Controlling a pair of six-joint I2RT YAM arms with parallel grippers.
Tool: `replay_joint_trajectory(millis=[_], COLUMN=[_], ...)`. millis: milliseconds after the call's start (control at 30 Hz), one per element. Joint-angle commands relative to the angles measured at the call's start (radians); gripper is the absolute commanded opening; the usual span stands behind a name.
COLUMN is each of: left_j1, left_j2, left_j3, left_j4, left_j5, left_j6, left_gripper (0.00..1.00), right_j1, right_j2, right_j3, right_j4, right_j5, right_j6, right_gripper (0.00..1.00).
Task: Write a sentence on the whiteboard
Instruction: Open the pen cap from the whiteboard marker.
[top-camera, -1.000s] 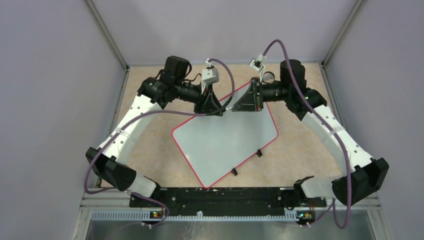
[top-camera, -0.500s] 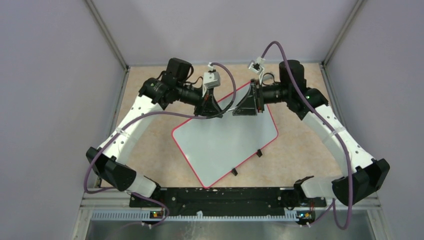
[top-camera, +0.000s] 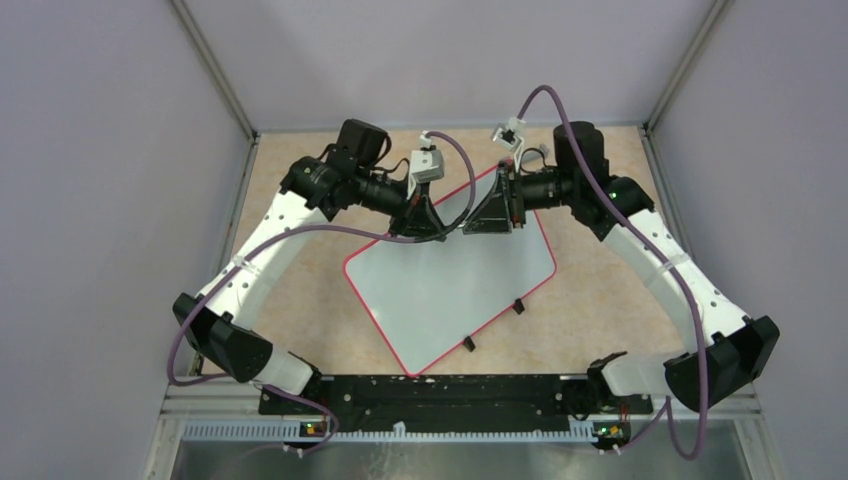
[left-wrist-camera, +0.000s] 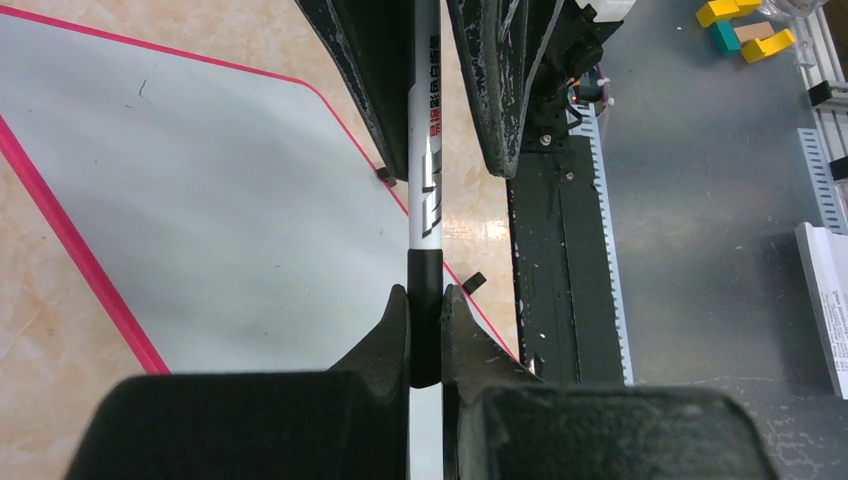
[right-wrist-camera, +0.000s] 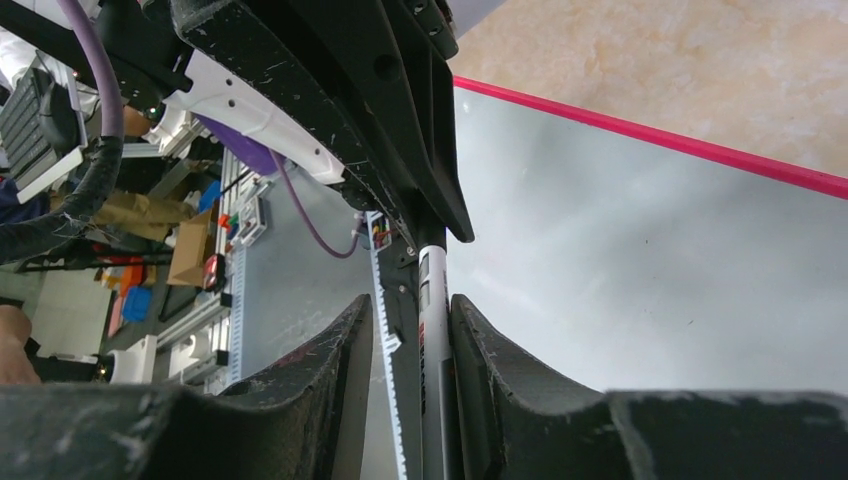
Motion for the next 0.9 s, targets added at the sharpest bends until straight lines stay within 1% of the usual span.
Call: replay_joint_trajectory(millis=[0,200,367,433,467,500,633,767,867], left_j1=[-0.014,-0.021,-0.02,-0.021,-0.021,-0.021,-0.009,0.058,0.093], left_j2=[0.008,0.013,0.008,0.006,0.004,0.002,-0.013,-0.038,-0.051], left_j3=[0.017,0.023,0.022,0.018,0.014,0.011,-0.01,-0.023,-0.035], left_j4=[0.018,0.025,0.039,0.045,0.045,0.044,0.038,0.032,0.011], left_j5=[-0.005,-0.009,-0.013,-0.015,-0.018,-0.023,-0.046,-0.021,-0.035], left_j6=[-0.002,-0.008,-0.022,-0.025,-0.025,-0.024,-0.011,-0.007,0.016], left_gripper=[0.0,0.0,0.0,0.0,0.0,0.0,0.0,0.0,0.0], right_j1=[0.02,0.026,0.028,0.028,0.028,0.027,-0.013,-0.084,-0.141], right_j2=[0.002,0.004,0.002,0.001,0.002,0.004,0.007,0.016,0.027], right_j3=[0.053,0.048,0.042,0.043,0.047,0.05,0.057,0.082,0.124], right_j4=[0.027,0.034,0.033,0.031,0.028,0.024,0.02,0.008,0.007], right_j5=[0.004,0.011,0.011,0.009,0.011,0.015,0.009,-0.028,-0.067], right_j6=[-0.008,0.002,-0.003,-0.002,-0.004,-0.007,0.005,0.017,0.042], right_gripper=[0.32,0.26,0.14,0.07,0.02,0.0,0.0,0.0,0.0])
